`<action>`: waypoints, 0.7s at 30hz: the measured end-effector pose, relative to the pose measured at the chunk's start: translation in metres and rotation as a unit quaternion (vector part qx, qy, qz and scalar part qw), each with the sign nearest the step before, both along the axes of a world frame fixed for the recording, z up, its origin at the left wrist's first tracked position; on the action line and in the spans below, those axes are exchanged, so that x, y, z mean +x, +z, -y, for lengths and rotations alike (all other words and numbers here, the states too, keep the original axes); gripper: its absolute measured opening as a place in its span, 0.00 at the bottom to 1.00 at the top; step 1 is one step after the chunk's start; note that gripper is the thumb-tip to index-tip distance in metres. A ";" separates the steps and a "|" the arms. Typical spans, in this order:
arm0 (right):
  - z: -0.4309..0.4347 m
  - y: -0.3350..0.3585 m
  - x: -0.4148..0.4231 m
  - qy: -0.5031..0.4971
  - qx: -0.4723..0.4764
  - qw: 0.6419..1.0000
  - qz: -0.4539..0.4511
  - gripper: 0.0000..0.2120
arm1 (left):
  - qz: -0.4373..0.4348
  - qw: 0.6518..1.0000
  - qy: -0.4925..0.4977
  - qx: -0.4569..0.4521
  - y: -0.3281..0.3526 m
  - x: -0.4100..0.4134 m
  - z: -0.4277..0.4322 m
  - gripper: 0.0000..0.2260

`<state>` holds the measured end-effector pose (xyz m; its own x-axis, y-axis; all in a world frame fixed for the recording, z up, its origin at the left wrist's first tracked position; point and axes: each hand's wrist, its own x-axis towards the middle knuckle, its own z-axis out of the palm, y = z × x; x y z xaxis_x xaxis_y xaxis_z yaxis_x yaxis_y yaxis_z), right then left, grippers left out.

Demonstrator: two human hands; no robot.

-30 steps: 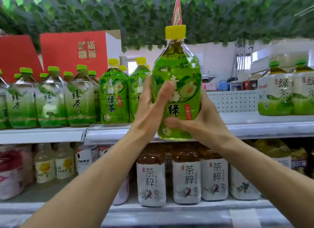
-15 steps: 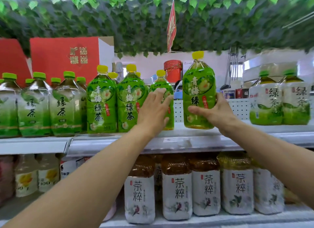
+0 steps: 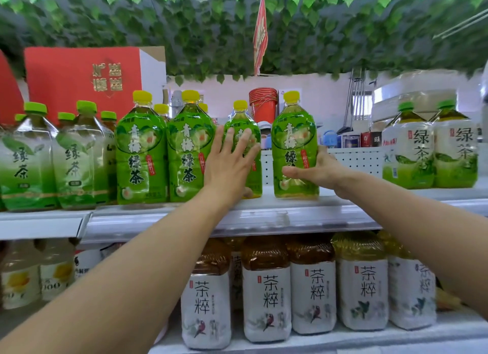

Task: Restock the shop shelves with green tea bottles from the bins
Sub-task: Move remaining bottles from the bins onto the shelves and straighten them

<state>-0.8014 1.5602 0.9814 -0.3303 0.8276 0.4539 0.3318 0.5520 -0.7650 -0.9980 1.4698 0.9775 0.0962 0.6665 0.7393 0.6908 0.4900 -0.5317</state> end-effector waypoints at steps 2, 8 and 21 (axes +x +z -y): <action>-0.002 0.000 -0.004 0.026 -0.008 0.999 -0.020 0.55 | 0.002 1.000 -0.002 0.004 -0.001 0.001 0.000 0.50; -0.017 -0.002 -0.018 0.024 -0.022 0.998 -0.062 0.44 | 0.010 1.000 -0.005 0.014 -0.004 0.002 -0.002 0.50; -0.024 0.001 -0.030 0.062 0.000 0.998 0.004 0.26 | 0.033 0.999 0.003 0.010 -0.004 0.005 -0.005 0.52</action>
